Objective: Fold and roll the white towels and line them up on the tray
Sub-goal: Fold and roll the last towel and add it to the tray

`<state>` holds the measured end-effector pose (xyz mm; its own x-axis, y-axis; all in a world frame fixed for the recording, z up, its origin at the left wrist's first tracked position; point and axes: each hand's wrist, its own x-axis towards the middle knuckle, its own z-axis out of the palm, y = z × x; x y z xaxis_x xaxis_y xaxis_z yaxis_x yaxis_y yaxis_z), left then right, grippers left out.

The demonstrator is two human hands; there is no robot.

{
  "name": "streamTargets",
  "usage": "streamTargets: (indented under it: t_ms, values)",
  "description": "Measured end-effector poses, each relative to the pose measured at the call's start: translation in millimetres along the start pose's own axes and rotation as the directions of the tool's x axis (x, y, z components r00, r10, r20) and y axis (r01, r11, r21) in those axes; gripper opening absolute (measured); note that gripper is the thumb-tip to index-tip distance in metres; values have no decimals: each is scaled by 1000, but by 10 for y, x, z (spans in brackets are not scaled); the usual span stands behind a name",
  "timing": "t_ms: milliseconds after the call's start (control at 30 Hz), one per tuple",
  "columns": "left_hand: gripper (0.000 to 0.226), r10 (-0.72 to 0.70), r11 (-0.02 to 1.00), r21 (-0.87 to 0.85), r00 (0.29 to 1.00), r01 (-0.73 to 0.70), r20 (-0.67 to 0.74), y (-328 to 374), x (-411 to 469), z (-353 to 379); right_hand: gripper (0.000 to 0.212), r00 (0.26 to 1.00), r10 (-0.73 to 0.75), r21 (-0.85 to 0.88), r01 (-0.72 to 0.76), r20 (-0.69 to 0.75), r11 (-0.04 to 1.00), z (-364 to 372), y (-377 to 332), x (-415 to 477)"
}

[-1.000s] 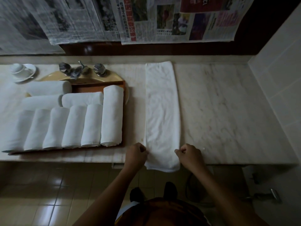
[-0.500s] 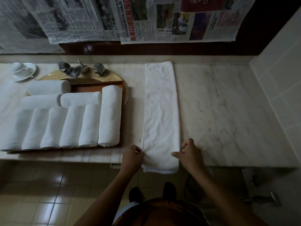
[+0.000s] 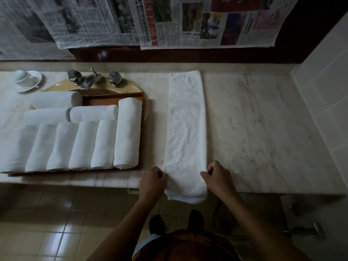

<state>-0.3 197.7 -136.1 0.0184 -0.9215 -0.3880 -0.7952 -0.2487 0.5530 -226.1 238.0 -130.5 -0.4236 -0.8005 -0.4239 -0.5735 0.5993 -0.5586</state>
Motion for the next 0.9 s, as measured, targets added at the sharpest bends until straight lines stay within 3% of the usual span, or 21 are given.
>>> streamTargets:
  t_ms: [133,233,333,433,600,700,900]
  values:
    - [15,57,997,49,997,-55,-46,-34,-7,28,39,996,-53,-66,48,-70,997,42,26,-49]
    - [26,289,939,206,956,-275,-41,60,46,85,46,933,-333,-205,302,-138,931,118,-5,-17]
    - [56,497,776,388,861,-497,110,152,159,183,59,864,-504,-417,463,14,782,199,-38,143]
    - [61,501,665,499,827,-556,255,113,265,234,60,866,-489,-515,467,104,719,241,10,299]
    - [53,534,635,500,803,-588,265,20,201,174,46,846,-524,-492,501,102,712,138,93,202]
    - [45,537,678,467,817,-567,210,42,160,176,39,838,-532,-436,526,120,730,54,20,157]
    - [62,518,737,389,832,-552,200,322,358,278,48,816,-578,-285,549,-23,786,8,-418,818]
